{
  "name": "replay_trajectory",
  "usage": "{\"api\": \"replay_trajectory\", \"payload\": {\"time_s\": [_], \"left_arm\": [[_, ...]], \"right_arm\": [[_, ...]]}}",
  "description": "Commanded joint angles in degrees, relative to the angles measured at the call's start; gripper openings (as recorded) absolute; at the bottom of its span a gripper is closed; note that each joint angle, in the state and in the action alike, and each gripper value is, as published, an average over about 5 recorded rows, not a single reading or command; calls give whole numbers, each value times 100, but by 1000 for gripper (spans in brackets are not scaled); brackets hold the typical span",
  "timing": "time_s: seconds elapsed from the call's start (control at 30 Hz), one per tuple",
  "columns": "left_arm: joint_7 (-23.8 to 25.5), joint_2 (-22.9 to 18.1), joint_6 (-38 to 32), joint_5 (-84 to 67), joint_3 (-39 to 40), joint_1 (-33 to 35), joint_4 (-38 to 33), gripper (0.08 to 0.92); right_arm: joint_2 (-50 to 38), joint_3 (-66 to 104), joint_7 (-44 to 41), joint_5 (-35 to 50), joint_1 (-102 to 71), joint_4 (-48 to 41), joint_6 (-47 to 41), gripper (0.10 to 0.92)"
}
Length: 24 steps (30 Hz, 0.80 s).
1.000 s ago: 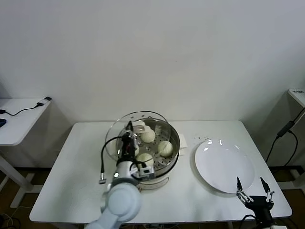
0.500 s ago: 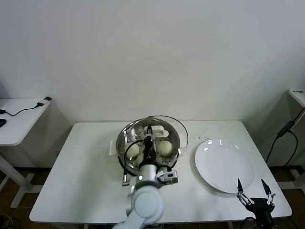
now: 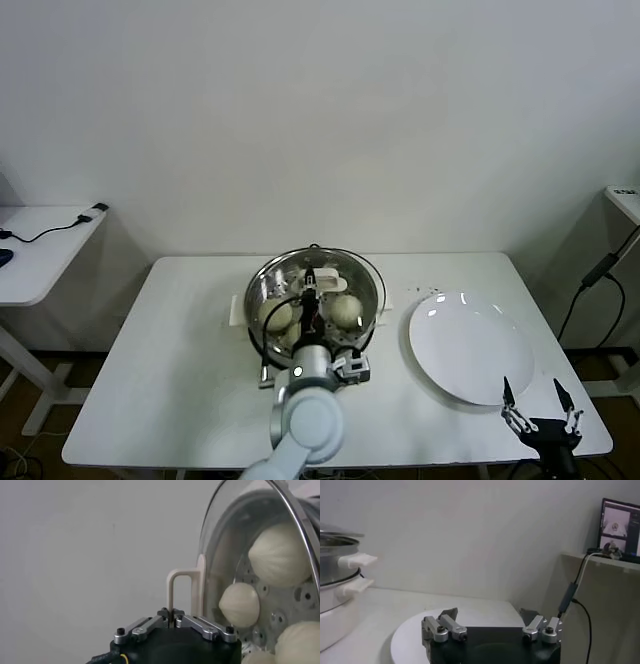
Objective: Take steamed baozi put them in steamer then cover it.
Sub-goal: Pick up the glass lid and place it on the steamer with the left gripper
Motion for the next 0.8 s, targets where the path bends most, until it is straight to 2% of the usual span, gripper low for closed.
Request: {"api": "replay_trajectory", "payload": {"time_s": [0.03,0.8], "left_arm": [[-14,-102,282,109,14,-19,100,132],[-421,43,233,43,-183,39,377,132]], "right_arm": [[1,7,-7,14,-53,-24,78,823],[51,-28,-93,-38,-117,-55,241,823]]}}
